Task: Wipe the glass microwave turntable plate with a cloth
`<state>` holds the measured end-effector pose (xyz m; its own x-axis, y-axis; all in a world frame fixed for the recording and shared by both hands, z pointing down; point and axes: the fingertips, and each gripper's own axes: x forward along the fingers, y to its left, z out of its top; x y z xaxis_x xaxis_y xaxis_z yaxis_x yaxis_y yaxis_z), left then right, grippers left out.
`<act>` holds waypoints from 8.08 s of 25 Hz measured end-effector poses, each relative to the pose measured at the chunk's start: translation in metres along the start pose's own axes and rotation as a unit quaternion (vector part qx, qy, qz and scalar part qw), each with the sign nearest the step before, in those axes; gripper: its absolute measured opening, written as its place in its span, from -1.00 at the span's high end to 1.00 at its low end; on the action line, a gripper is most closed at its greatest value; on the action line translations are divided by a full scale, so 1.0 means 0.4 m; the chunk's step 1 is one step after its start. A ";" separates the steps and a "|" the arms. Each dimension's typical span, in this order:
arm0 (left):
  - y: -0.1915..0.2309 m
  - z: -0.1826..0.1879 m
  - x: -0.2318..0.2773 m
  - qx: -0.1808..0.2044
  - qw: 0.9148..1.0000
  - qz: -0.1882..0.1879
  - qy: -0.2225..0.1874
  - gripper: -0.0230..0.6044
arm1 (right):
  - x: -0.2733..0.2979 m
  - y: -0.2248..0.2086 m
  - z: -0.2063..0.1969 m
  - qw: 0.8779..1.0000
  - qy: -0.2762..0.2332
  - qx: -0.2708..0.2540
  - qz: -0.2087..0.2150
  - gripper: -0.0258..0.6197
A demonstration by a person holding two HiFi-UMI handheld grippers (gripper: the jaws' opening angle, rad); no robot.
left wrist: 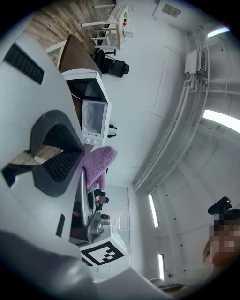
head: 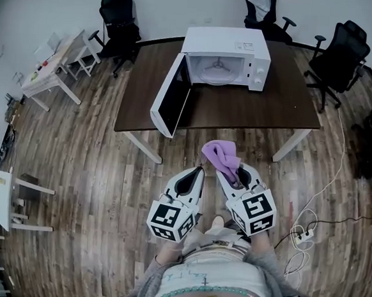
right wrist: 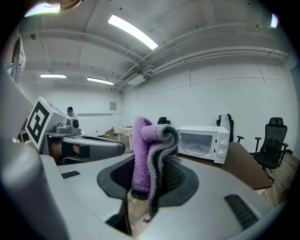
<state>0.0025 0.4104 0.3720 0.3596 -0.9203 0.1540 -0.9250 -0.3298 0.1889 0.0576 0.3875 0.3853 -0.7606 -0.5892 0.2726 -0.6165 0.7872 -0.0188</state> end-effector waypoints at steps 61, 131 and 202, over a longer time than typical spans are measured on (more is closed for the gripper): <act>0.379 0.114 0.610 -0.021 0.992 -0.118 0.033 0.89 | 0.510 -0.425 0.090 0.994 0.030 0.049 -0.095 0.55; 0.458 0.249 1.147 -0.034 0.982 -0.175 0.057 0.89 | 0.766 -0.964 0.237 0.994 0.011 0.068 -0.082 0.55; 0.771 -0.144 1.239 -0.107 0.972 0.023 0.210 0.89 | 0.925 -1.056 0.199 0.996 0.046 0.075 -0.016 0.51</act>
<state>-0.0976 -0.1353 0.5625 0.3786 -0.7507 0.5414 -0.9108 -0.1981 0.3621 0.0204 -0.1776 0.4175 -0.7228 -0.5889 0.3616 -0.6687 0.7280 -0.1510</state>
